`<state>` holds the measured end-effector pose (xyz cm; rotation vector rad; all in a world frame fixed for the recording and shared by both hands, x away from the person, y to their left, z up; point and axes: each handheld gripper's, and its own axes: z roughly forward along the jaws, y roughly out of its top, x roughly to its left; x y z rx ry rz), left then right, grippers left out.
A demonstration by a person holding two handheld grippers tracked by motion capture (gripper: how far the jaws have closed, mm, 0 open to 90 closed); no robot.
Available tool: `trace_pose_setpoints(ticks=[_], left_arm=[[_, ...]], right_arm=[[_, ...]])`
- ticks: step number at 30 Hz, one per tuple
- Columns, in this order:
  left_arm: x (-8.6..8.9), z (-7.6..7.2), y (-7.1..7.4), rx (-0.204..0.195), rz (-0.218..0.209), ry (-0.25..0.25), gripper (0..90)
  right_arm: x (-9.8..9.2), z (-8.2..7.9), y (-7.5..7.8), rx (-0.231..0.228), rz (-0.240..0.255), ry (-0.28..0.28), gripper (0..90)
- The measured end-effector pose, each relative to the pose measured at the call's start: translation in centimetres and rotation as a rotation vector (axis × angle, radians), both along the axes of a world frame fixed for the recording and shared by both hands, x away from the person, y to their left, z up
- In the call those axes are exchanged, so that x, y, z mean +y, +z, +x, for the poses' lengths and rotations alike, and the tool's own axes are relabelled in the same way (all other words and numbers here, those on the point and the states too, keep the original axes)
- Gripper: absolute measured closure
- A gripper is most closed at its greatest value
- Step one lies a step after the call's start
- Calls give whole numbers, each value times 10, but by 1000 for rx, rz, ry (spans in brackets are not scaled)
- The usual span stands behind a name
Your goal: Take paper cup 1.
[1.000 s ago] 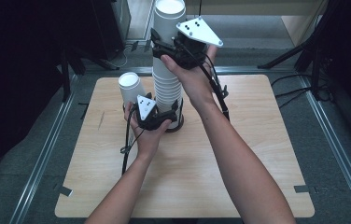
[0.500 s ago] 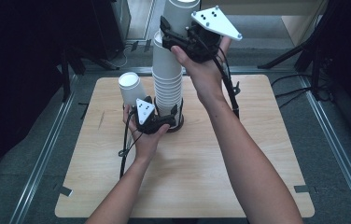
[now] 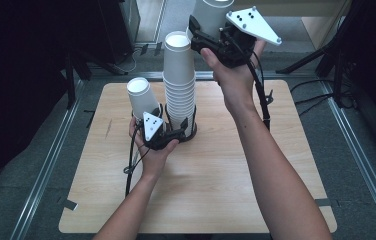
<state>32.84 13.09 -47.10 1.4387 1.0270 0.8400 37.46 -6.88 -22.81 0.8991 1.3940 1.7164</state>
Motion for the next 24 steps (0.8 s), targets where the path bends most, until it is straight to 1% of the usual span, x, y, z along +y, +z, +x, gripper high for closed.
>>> trace_pose_setpoints(ticks=[3, 7, 9, 11, 12, 14, 17, 20, 21, 22, 23, 24], left_arm=[[1, -5, -2, -1, 3, -4, 0], [3, -8, -3, 4, 4, -5, 0], [5, -11, -3, 2, 3, -12, 0], [6, -13, -3, 2, 1, -19, 0], [8, -17, -4, 2, 9, -20, 0], [9, -19, -5, 4, 2, -23, 0], [11, -23, -8, 7, 11, -21, 0], [13, -25, -9, 12, 5, -19, 0], [14, -26, -9, 15, 3, -19, 0], [15, -27, -10, 15, 7, -18, 0], [15, -28, -10, 13, 3, -18, 0], [16, -30, -11, 19, 4, -19, 0]], right_arm=[[-8, -1, -4, 2, 7, -8, 157], [-13, -3, -7, 4, 4, -15, 157], [-19, -5, -10, 3, 6, -22, 157], [-21, -6, -11, 4, 6, -24, 157], [-25, -8, -16, 3, -2, -34, 157], [-27, -9, -18, 6, -7, -38, 157], [-34, -11, -27, 9, -17, -49, 157], [-38, -15, -36, 8, -29, -55, 157], [-38, -15, -36, 8, -29, -55, 157], [-39, -16, -39, 7, -36, -58, 157], [-40, -17, -42, 10, -34, -57, 157], [-42, -20, -49, 15, -40, -59, 157]])
